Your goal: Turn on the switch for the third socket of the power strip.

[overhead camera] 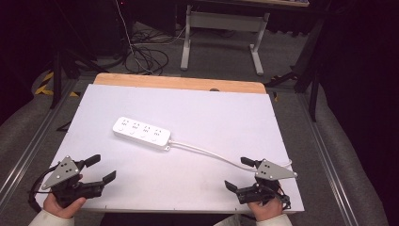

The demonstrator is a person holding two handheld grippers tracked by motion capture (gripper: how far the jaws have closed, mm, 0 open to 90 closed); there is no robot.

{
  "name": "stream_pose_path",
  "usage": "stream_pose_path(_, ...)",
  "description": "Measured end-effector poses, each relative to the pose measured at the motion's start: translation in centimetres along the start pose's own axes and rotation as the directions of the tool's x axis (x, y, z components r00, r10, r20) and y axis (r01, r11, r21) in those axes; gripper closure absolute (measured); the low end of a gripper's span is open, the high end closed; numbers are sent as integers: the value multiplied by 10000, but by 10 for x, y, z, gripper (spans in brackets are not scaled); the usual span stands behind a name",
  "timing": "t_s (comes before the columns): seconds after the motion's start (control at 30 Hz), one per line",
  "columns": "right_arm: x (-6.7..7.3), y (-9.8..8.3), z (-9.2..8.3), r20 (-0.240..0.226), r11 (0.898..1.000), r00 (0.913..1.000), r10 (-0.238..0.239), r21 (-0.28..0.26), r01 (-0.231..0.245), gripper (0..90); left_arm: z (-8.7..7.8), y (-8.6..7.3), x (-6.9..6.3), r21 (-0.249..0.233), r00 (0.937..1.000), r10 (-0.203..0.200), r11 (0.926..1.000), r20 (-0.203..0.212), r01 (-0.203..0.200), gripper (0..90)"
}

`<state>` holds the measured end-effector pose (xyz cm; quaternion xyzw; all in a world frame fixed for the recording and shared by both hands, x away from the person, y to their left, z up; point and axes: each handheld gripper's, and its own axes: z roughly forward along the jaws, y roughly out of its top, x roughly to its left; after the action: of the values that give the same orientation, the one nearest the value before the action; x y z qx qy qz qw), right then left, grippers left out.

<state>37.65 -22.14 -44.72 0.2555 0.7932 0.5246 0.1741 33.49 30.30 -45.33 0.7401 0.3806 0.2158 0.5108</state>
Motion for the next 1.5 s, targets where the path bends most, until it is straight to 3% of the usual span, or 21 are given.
stream_pose_path(0.13,0,0,0,-13,10000,10000,-20,24,20,41,1,1,0,52,10000,-87,9999,46,87,190)
stream_pose_path(0.2,-1,-1,0,-13,10000,10000,28,21,-28,41,2,2,-1,304,10000,77,9995,59,-79,187)
stream_pose_path(0.37,-1,-1,2,-14,9998,10000,99,159,-99,41,1,3,-3,276,9992,389,9989,-16,-388,207)
stream_pose_path(0.57,0,0,2,5,9998,9999,107,159,-107,40,0,4,-3,202,9992,408,9990,-44,-407,212)
stream_pose_path(0.73,0,0,1,29,9999,10000,78,130,-78,40,-1,9,-5,722,9987,505,9961,-86,-498,290)
stream_pose_path(0.9,1,0,2,2,9999,10000,61,152,-61,41,-4,13,-6,650,9982,575,9963,-138,-565,340)
stream_pose_path(1.03,1,0,2,13,9999,10000,82,138,-82,40,-3,20,-4,902,9985,505,9947,-191,-486,341)
stream_pose_path(1.3,1,0,2,3,9999,10000,61,151,-61,41,7,39,1,1177,9998,24,9930,202,-47,356)
stream_pose_path(1.5,1,0,1,-43,9999,10000,75,95,-74,44,14,52,3,1369,9996,288,9901,71,-295,352)
